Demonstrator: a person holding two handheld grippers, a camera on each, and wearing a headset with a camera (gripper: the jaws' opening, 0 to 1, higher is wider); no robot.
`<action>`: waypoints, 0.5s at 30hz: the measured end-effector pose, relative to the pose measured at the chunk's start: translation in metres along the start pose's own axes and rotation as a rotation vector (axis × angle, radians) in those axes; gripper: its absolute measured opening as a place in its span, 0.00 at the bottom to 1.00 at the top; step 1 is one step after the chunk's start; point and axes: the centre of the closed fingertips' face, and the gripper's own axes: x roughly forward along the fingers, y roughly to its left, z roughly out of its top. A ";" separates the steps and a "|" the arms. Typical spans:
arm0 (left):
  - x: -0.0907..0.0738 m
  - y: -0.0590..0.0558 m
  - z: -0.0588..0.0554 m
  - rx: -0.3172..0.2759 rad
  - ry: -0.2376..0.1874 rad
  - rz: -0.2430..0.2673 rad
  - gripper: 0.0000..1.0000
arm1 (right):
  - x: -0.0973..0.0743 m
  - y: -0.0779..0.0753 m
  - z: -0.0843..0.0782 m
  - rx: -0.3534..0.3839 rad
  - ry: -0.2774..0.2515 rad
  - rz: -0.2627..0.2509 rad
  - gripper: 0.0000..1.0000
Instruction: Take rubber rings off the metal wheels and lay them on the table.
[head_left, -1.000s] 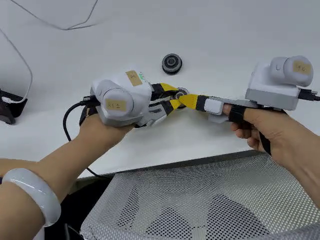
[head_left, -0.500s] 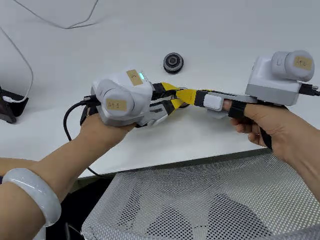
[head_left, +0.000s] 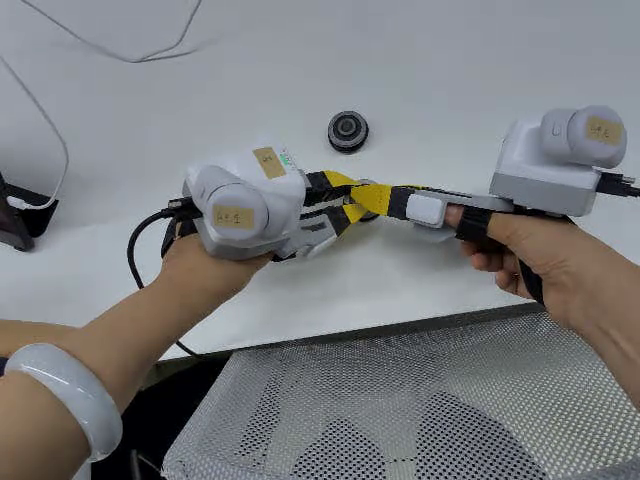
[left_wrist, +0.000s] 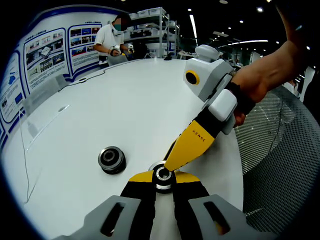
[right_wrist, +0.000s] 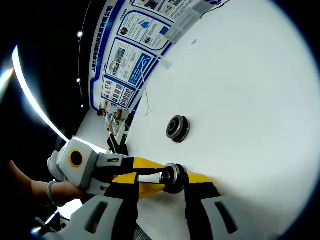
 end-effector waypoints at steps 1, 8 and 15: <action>0.000 0.000 0.000 -0.001 0.000 0.000 0.12 | -0.001 0.001 0.000 -0.005 0.002 0.001 0.37; 0.000 0.000 0.000 0.001 -0.001 -0.001 0.12 | -0.002 0.002 -0.003 0.004 0.017 0.014 0.37; 0.000 0.000 0.000 0.000 -0.002 -0.001 0.12 | -0.002 -0.003 -0.005 0.057 0.013 0.024 0.33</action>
